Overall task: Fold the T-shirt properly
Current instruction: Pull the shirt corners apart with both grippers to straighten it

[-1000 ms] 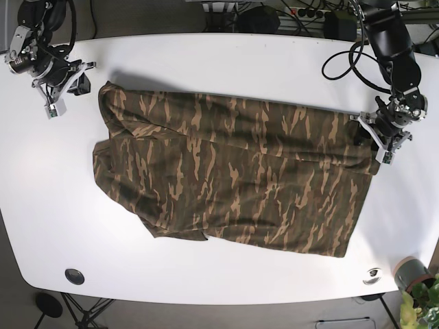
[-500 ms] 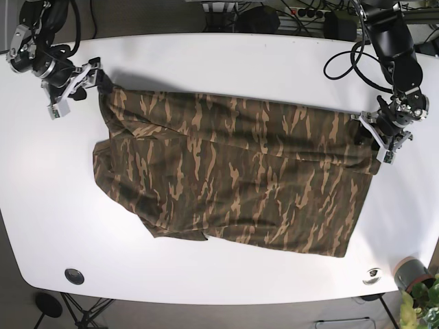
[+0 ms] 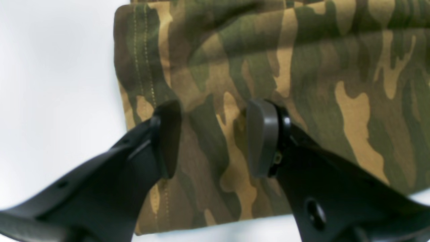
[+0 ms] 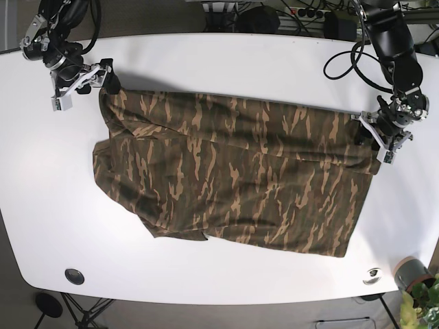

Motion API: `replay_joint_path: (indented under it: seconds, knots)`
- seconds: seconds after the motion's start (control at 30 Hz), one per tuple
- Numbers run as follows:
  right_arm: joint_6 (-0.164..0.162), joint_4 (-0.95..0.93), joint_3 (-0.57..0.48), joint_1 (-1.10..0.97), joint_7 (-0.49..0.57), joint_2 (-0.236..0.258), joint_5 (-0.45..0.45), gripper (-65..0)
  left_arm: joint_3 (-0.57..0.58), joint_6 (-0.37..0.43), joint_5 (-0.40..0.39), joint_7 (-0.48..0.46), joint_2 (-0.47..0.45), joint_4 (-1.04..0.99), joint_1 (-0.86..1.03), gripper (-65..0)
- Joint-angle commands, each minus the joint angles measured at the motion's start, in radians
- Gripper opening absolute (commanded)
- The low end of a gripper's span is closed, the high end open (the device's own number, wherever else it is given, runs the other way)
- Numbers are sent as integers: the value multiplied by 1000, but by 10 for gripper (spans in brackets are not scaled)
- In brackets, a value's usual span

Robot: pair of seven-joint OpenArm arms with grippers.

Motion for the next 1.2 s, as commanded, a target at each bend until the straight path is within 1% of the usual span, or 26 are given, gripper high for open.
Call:
replay_joint_path:
  seconds: [0.0,0.07,0.2,0.27,0.33,0.37,0.43,0.53,0.6,0.73,0.8,0.83,0.87,0.9,0.93,1.0,1.17]
  knots:
    - [2,10,7,13,12,-7,15,-184,-3,2,33,35,-18,4,-3,-358]
    - [2,10,7,21,12,-21,11,-214,-3,2,33,35,-18,4,-3,-358]
    - [2,-13,7,29,12,-48,11,-250,-3,2,33,35,-18,4,-3,-358]
    - [2,-40,13,41,13,-51,11,-263,-3,2,33,35,-18,4,-3,-358]
    - [2,-69,27,52,13,-51,11,-292,-3,2,33,35,-18,4,-3,-358]
    - [2,-79,31,55,13,-51,11,-311,-3,2,33,35,-18,4,-3,-358]
    - [1,-92,38,59,13,-51,11,-379,-3,2,33,35,-18,4,-3,-358]
    - [1,-86,36,58,13,-47,13,-463,-3,2,33,35,-18,4,-3,-358]
    - [1,-80,36,55,10,-47,13,-469,-3,2,33,35,-18,4,-3,-358]
    - [1,-57,34,46,9,-47,11,-441,-3,2,33,35,-18,-1,-3,-358]
    - [1,-59,33,46,7,-45,10,-469,-3,2,33,35,-18,-7,-5,-358]
    - [1,-60,33,46,7,-45,10,-507,-3,2,33,35,-18,-10,-5,-358]
    - [1,-60,33,44,7,-41,10,-542,-3,2,33,35,-18,-15,-5,-358]
    - [1,-59,31,41,7,-33,10,-563,-3,2,33,34,-18,-16,-5,-358]
    - [1,-59,28,38,6,-15,10,-593,-3,2,33,34,-18,-16,-5,-358]
    - [1,-59,4,35,3,8,10,-598,-3,2,33,35,-18,-15,-5,-358]
    - [7,-57,-42,29,3,96,13,-602,-3,2,33,34,-19,-15,-5,-358]
